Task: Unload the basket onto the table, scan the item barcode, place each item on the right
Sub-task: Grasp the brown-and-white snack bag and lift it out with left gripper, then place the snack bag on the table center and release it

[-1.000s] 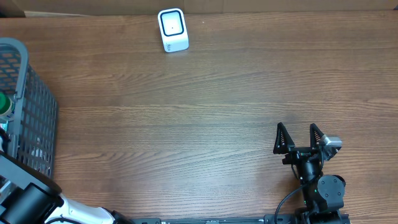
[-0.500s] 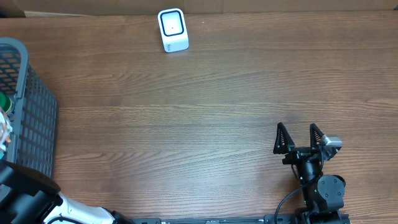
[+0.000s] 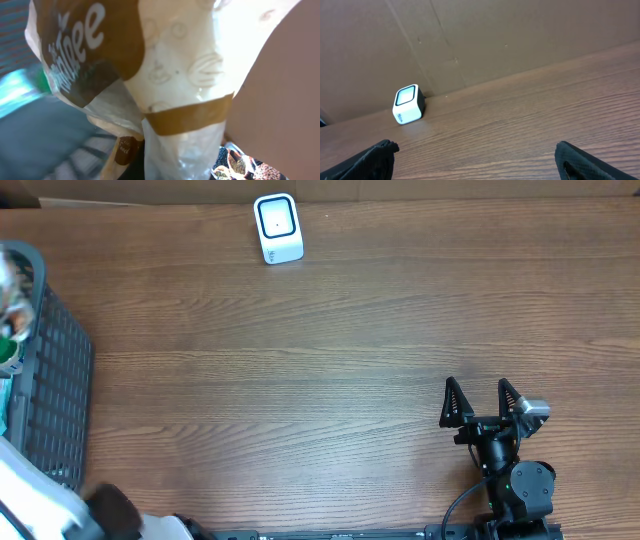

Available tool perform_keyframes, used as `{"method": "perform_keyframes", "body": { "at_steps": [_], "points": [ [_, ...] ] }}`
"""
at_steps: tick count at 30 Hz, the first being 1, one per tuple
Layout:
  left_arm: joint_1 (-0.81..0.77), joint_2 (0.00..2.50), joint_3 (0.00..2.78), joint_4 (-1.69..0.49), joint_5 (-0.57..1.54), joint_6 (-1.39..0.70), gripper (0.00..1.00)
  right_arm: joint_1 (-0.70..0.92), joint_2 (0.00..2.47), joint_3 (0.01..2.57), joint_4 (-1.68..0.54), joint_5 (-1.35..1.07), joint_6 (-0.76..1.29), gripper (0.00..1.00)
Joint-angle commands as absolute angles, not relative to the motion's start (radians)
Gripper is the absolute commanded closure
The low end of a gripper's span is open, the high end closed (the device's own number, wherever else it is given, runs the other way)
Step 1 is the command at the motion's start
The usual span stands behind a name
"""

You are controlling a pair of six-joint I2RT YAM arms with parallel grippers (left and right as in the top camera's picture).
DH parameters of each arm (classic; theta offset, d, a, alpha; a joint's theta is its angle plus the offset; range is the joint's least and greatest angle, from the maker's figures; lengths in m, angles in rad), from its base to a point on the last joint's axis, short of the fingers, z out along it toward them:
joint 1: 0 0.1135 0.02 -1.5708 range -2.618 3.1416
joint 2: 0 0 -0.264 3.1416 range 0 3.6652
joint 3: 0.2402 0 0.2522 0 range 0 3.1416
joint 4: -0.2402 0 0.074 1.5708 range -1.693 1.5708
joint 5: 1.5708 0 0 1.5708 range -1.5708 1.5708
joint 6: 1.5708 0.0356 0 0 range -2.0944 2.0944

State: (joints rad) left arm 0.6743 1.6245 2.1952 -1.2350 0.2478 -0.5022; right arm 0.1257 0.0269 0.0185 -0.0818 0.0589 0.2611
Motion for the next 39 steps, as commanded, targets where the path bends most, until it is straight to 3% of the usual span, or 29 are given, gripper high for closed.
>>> {"method": "perform_keyframes", "body": {
  "at_steps": [1,10,17,29,39],
  "points": [
    [0.492,1.499,2.227,-1.255,0.303,-0.414,0.96,0.124,0.018,0.008,-0.078,0.062,0.262,0.00],
    [-0.047,1.533,2.149,-1.419,0.094,-0.370,0.96,0.124,0.018,0.008,-0.078,0.062,0.262,0.00],
    [-0.285,1.637,1.930,-1.430,0.063,-0.370,0.96,0.124,0.018,0.008,-0.078,0.062,0.262,0.00],
    [-0.459,1.882,1.665,-1.363,0.070,-0.373,0.96,0.124,0.018,0.008,-0.078,0.062,0.262,0.00],
    [-0.492,1.950,1.556,-1.283,0.071,-0.398,0.96,0.124,0.018,0.008,-0.078,0.062,0.262,0.00]
  ]
}}
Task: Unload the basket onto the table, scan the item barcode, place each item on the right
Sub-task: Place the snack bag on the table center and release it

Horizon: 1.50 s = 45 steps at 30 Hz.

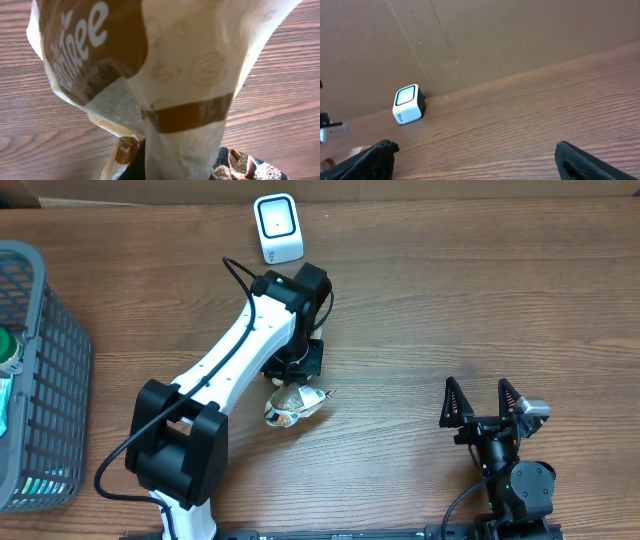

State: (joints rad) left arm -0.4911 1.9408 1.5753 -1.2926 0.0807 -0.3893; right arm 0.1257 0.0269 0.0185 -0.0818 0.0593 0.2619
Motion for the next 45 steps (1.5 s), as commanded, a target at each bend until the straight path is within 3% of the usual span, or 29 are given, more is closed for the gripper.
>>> {"method": "perform_keyframes", "body": {
  "at_steps": [1,26,28,32,34,39,45],
  "points": [
    [-0.492,1.951,1.550,-1.280,0.071,-0.398,0.96,0.124,0.018,0.008,-0.078,0.062,0.262,0.00],
    [-0.503,1.953,1.506,-1.198,0.070,-0.408,0.95,0.124,0.018,0.008,-0.078,0.062,0.262,0.00],
    [-0.511,1.953,1.506,-1.186,0.070,-0.408,0.86,0.124,0.018,0.008,-0.078,0.062,0.262,0.00],
    [-0.524,1.953,1.506,-1.165,0.070,-0.407,0.47,0.124,0.018,0.008,-0.078,0.062,0.262,0.00],
    [-0.524,1.953,1.506,-1.155,0.070,-0.407,0.39,0.124,0.018,0.008,-0.078,0.062,0.262,0.00],
    [-0.524,1.952,1.547,-1.172,0.069,-0.407,0.32,0.124,0.018,0.008,-0.078,0.062,0.262,0.00],
    [-0.524,1.948,1.707,-1.261,0.044,-0.403,0.32,0.124,0.018,0.008,-0.078,0.062,0.262,0.00]
  ]
}}
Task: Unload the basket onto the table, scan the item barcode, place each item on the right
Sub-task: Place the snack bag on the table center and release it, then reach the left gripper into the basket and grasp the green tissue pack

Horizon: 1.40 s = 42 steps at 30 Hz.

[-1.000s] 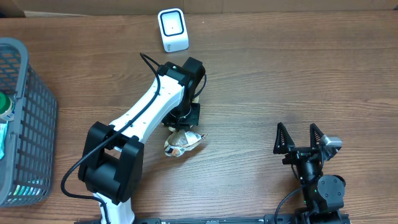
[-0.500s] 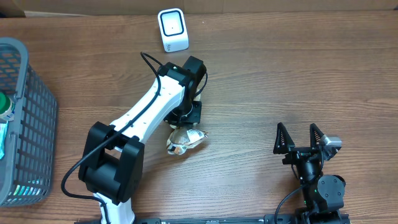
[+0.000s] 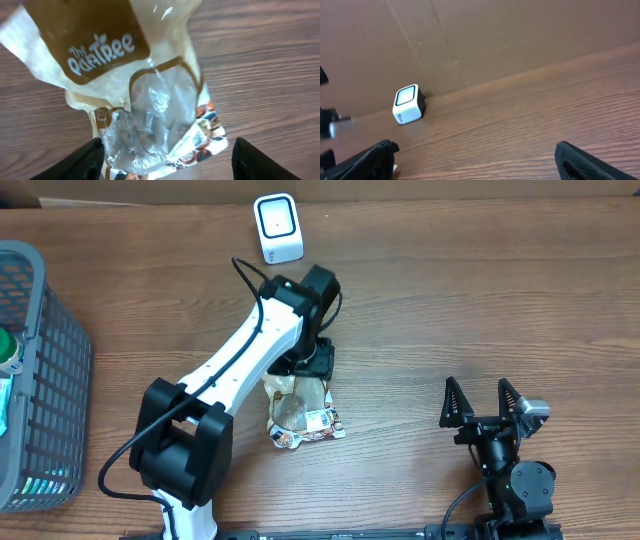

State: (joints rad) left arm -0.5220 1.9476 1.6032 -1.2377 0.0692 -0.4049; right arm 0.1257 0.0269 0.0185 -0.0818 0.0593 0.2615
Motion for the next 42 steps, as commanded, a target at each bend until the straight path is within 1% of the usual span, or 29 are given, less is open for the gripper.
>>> {"method": "perform_keyframes", "body": {
  "at_steps": [1,4,10,15,21,28,31,37,39,40,42],
  "points": [
    [-0.524,1.946,1.744,-1.283,0.037,-0.402,0.32,0.124,0.018,0.008,-0.078,0.062,0.262,0.00],
    [-0.522,1.940,1.870,-1.351,0.014,-0.395,0.32,0.124,0.018,0.008,-0.078,0.062,0.262,0.00],
    [-0.484,1.892,2.114,-1.471,-0.059,-0.389,0.37,0.124,0.018,0.008,-0.078,0.062,0.262,0.00],
    [-0.373,1.826,2.265,-1.538,-0.092,-0.390,0.40,0.124,0.018,0.008,-0.078,0.062,0.262,0.00],
    [-0.139,1.703,2.308,-1.560,-0.085,-0.434,0.41,0.124,0.018,0.008,-0.078,0.062,0.262,0.00],
    [0.202,1.602,2.308,-1.564,-0.085,-0.463,0.41,0.124,0.018,0.008,-0.078,0.062,0.262,0.00],
    [0.350,1.603,2.306,-1.565,-0.075,-0.477,0.35,0.124,0.018,0.008,-0.078,0.062,0.262,0.00],
    [0.614,1.637,2.291,-1.567,0.043,-0.479,0.34,0.124,0.018,0.008,-0.078,0.062,0.262,0.00],
    [0.675,1.655,2.291,-1.567,0.057,-0.476,0.32,0.124,0.018,0.008,-0.078,0.062,0.262,0.00],
    [0.697,1.664,2.291,-1.566,0.057,-0.474,0.28,0.124,0.018,0.008,-0.078,0.062,0.262,0.00],
    [0.735,1.686,2.291,-1.565,0.052,-0.471,0.27,0.124,0.018,0.008,-0.078,0.062,0.262,0.00]
  ]
}}
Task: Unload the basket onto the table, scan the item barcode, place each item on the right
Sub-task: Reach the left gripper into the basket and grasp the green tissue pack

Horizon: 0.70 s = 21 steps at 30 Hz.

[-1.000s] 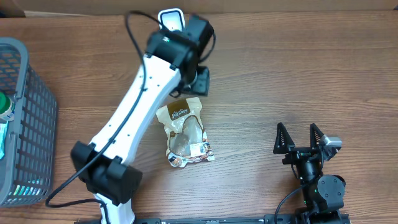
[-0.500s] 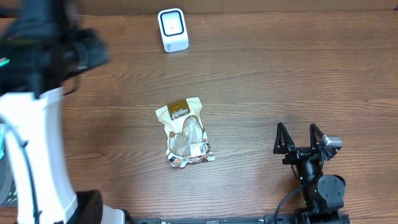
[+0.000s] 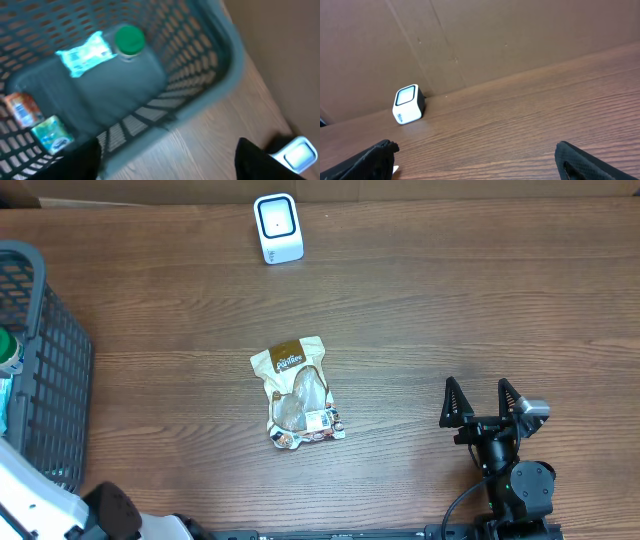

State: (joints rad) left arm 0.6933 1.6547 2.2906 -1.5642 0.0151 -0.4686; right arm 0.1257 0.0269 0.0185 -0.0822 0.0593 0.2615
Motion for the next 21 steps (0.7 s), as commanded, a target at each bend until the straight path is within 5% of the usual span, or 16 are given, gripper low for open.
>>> {"method": "perform_keyframes", "body": {
  "at_steps": [1,21],
  "points": [
    [0.750,1.698,2.291,-1.567,0.053,-0.471,0.27,0.124,0.018,0.008,-0.078,0.062,0.262,0.00],
    [0.845,1.861,2.103,-1.534,-0.068,-0.430,0.27,0.124,0.018,0.008,-0.078,0.062,0.262,0.00]
  ]
}}
